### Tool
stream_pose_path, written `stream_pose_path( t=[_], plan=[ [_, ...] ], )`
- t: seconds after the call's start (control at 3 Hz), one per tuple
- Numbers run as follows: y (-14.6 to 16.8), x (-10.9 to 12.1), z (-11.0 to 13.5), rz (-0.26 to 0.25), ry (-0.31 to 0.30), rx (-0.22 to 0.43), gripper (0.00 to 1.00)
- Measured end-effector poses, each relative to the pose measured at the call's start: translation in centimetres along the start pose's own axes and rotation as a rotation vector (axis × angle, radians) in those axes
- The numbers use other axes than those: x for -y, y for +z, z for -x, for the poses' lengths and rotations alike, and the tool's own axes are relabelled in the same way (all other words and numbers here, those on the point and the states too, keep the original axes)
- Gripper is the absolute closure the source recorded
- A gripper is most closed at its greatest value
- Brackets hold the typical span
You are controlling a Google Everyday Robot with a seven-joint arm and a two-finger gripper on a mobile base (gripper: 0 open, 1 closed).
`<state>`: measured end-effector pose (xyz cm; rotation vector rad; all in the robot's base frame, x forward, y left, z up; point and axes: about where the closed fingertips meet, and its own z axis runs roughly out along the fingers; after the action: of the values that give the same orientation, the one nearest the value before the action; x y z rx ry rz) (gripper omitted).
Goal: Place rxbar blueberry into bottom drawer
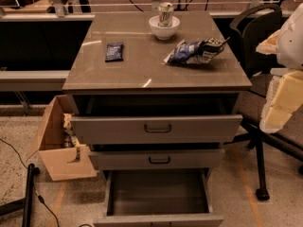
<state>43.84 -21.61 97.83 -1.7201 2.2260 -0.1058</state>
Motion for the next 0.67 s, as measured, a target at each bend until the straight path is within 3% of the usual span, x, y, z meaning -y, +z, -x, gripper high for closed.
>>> stream_pose_path(
  t=[0.33,0.67],
  plan=[
    [-0.1,0.1,0.1,-0.007,0.002,0.001,0.0],
    [0.0,2.0,1.0,-0.053,0.081,0.066,0.0]
  ],
)
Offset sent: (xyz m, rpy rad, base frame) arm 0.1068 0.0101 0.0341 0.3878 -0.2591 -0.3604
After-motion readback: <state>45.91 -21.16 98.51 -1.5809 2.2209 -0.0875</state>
